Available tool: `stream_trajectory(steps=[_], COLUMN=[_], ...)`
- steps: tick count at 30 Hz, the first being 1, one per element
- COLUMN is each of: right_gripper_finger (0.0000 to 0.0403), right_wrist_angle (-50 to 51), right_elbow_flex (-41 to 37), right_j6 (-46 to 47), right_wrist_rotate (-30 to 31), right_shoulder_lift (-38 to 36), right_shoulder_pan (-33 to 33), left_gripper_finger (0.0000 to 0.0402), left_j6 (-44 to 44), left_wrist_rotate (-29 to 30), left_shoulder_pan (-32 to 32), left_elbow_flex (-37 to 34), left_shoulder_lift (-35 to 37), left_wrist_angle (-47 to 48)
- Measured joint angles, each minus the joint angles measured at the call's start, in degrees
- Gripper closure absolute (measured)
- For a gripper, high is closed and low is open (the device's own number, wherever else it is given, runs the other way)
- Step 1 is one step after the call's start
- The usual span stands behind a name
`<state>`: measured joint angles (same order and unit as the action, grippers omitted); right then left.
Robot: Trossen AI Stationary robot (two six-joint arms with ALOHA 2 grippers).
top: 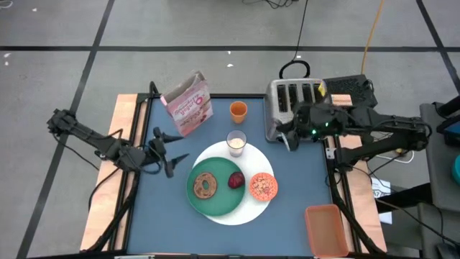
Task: Arrange a breakfast setting
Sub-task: Put the spoon beside the orange bowl
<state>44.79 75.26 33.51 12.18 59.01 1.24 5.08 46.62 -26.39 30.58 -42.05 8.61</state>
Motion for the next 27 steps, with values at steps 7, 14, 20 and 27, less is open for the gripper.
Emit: stream_trajectory(steps=[7,14,20,27], right_gripper_finger=[0.0402,0.0402,0.0402,0.0402], right_wrist_angle=[-7.84,-18.62,-28.07,-34.59], right_elbow_flex=[-12.87,-26.25,-38.57,-48.14], right_j6=[13.63,27.35,35.45,42.82], right_wrist_rotate=[-0.24,-0.04,1.64,1.54], right_shoulder_lift=[-4.76,-13.42,-18.16,-19.31], right_shoulder_pan=[-5.63,-10.87,-14.56,-17.36], left_gripper_finger=[0.008,0.008,0.008,0.008], left_j6=[-4.2,-7.78,-9.66,-7.48], left_wrist_rotate=[-10.44,-20.15,-28.98,-34.77], left_shoulder_pan=[6.72,14.02,20.25,26.33], left_elbow_flex=[-15.32,-19.93,-20.97,-26.23], left_shoulder_lift=[12.93,21.19,23.64,23.9], left_wrist_angle=[-16.39,-19.18,-19.34,-24.47])
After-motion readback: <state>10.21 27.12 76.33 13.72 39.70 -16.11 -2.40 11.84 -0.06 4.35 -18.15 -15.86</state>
